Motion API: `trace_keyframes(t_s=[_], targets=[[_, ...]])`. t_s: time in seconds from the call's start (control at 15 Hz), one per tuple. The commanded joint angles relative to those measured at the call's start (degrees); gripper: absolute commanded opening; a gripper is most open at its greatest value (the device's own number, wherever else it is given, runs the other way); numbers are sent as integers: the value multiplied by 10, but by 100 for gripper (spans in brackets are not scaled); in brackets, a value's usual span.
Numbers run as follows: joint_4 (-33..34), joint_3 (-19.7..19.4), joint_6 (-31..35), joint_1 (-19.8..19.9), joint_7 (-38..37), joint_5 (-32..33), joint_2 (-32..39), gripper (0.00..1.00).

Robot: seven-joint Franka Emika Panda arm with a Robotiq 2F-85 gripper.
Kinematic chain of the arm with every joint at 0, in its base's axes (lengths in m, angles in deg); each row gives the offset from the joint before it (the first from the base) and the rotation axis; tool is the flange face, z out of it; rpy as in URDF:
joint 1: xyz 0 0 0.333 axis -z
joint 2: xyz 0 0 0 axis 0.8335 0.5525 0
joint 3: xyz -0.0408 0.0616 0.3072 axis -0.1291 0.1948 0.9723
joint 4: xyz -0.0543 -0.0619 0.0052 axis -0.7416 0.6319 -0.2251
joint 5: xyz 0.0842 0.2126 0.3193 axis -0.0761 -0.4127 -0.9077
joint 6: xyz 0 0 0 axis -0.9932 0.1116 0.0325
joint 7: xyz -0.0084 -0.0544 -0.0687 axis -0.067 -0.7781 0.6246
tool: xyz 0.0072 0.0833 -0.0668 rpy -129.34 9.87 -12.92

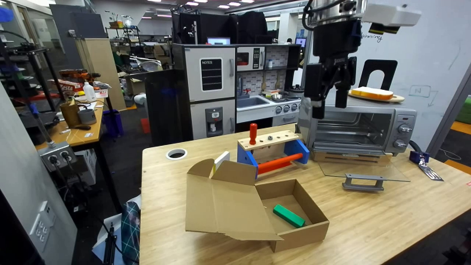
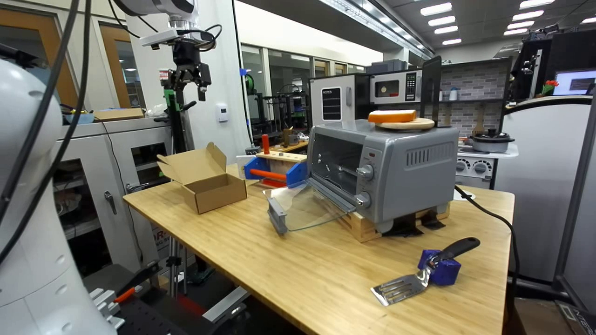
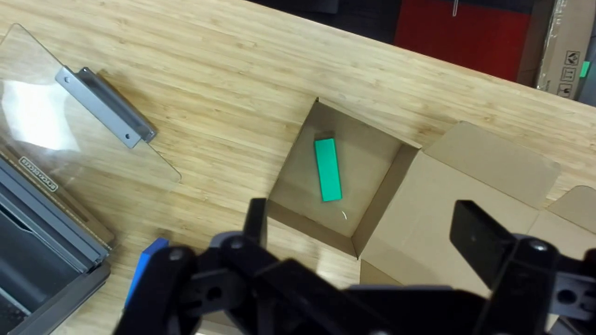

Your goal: Take the green block out of the box and put it on the table

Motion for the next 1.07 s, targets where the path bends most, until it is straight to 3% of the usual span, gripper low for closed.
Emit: trace_keyframes(t_s=[0.0, 0.4, 0.73, 1.0], targets=[[3, -10, -2, -11, 0, 0, 1, 100], [3, -11, -2, -11, 0, 0, 1, 100], [4, -12, 78, -12, -9, 26, 9, 100], [2, -11, 103, -16, -8, 36, 16, 100]])
